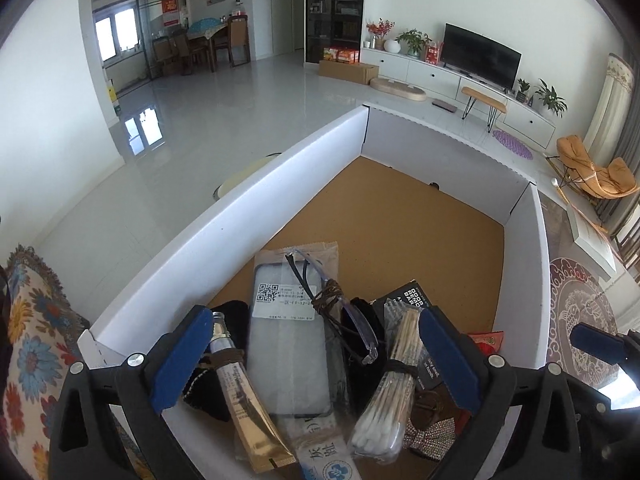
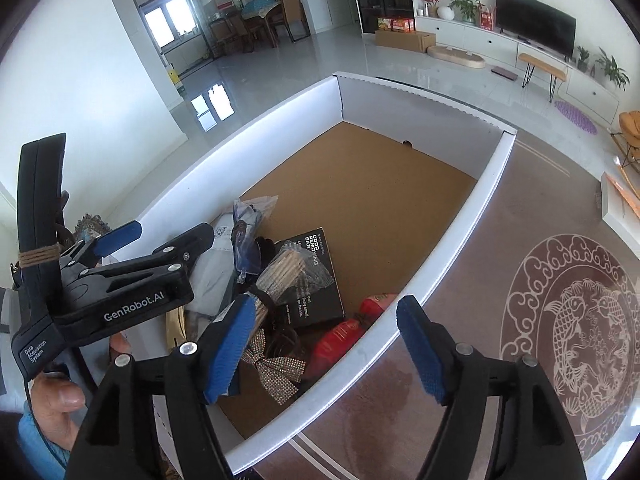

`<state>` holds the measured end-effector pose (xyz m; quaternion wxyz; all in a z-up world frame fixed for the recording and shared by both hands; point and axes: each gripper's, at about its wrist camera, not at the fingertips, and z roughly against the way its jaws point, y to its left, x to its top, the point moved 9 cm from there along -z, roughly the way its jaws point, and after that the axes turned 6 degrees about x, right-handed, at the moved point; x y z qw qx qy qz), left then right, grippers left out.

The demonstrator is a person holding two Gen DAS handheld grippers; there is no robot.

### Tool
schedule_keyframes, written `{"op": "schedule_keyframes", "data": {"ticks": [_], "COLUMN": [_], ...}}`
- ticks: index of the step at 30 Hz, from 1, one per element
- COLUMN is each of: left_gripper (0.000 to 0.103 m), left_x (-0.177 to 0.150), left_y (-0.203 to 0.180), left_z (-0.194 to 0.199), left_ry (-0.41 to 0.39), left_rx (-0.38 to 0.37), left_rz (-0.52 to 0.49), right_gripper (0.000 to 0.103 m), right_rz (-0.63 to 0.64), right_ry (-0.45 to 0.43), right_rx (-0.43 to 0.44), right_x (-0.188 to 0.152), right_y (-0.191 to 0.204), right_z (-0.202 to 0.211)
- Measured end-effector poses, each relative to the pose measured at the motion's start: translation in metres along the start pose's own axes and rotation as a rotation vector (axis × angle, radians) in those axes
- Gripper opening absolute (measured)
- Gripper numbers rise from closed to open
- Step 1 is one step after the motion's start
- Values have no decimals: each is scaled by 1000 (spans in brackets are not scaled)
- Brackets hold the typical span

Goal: Organize objects

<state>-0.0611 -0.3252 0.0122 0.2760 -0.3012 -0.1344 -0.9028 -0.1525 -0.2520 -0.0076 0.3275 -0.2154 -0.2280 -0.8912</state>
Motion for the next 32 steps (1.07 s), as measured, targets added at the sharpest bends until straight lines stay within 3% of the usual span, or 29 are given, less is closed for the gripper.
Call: {"op": "schedule_keyframes", "data": {"ticks": [6, 11, 16, 32], "left_gripper": [103, 103, 103, 103], "left_x": [-9, -16, -18, -17], "left_y": [0, -2, 3, 9], "left_z": [22, 33, 40, 46], "left_ry": [-63, -31, -25, -81], "left_rx": [152, 73, 58, 54], "left_rz": [-110, -78, -47, 20], "right_gripper": [75, 75, 84, 84], "right_rz": [25, 32, 34, 16], "right_ry": [0, 22, 28, 31], "right_rx": [-5, -39, -75, -90], "right_x": [-6, -7, -7, -9], "right_y": [2, 3, 3, -2], "right_z": [1, -3, 0, -7]}}
